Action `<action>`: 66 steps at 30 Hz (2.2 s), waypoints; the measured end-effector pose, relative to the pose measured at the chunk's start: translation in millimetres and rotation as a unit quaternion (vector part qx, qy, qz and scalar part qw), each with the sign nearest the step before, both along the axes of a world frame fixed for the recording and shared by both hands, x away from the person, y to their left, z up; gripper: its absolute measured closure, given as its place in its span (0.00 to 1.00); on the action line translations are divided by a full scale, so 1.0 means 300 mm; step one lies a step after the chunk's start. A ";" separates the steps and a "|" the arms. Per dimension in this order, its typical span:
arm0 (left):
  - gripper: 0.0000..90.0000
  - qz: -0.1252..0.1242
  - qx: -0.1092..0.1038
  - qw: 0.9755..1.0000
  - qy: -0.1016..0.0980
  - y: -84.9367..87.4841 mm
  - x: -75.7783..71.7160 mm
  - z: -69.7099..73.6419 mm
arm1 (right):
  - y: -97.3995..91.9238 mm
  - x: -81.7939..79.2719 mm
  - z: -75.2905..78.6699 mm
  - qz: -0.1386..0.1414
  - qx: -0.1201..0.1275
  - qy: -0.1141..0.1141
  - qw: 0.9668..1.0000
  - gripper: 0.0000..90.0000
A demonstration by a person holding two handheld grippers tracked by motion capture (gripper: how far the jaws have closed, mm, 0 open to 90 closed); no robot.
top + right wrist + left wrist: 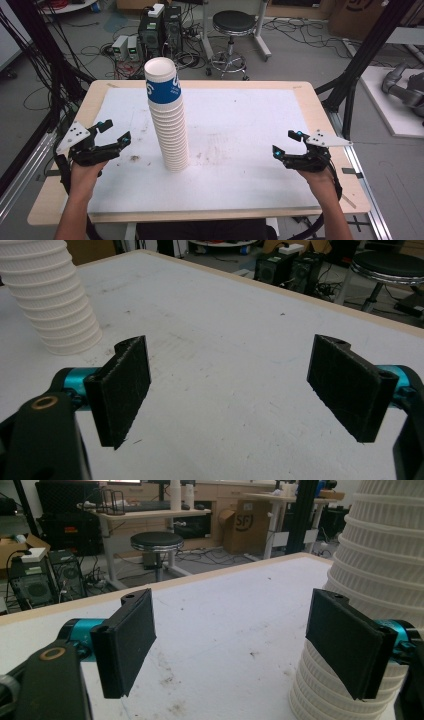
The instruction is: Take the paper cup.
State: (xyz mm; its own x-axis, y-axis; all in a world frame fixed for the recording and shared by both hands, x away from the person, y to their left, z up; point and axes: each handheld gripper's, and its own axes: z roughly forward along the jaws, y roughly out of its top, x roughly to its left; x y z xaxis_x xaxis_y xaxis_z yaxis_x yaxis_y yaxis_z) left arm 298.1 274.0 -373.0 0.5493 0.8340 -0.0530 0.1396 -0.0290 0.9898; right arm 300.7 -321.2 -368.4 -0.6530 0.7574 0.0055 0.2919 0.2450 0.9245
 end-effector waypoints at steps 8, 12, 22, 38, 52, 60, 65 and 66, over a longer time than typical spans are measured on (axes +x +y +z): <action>0.22 0.002 -0.008 1.000 0.002 0.007 0.004 -0.004 | -0.005 0.000 -0.004 -0.001 0.004 0.005 1.000 0.20; 0.22 -0.001 -0.005 1.000 0.002 0.008 0.004 -0.005 | 0.012 0.000 -0.004 0.006 0.000 0.004 1.000 0.20; 0.22 -0.017 -0.013 1.000 0.001 -0.002 -0.015 0.010 | 0.101 0.008 -0.018 0.047 0.011 0.021 0.999 0.20; 0.22 -0.028 -0.020 0.999 0.002 0.017 -0.011 0.034 | 0.521 0.137 0.199 0.197 0.016 -0.016 0.980 0.20; 0.22 -0.025 -0.025 0.999 0.006 0.034 -0.016 0.031 | 0.700 0.157 0.288 0.242 0.020 -0.025 0.970 0.20; 0.22 -0.025 -0.021 0.999 0.012 0.015 -0.011 0.022 | 0.713 0.150 0.304 0.242 0.040 -0.043 0.968 0.20; 0.22 -0.026 -0.022 0.999 0.012 0.015 -0.009 0.021 | 0.739 0.148 0.314 0.244 0.037 -0.052 0.968 0.20; 0.22 -0.025 -0.023 0.999 0.011 0.017 -0.009 0.021 | 0.739 0.148 0.314 0.244 0.037 -0.052 0.968 0.20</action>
State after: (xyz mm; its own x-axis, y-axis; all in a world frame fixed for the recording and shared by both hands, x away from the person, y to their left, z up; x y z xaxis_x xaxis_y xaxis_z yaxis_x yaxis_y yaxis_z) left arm 295.4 279.0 -366.7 0.5891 0.8014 -0.1035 0.1618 0.0085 0.9868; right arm 345.1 -99.5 -274.3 -0.9329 0.3582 -0.0367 0.0632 0.2631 0.9627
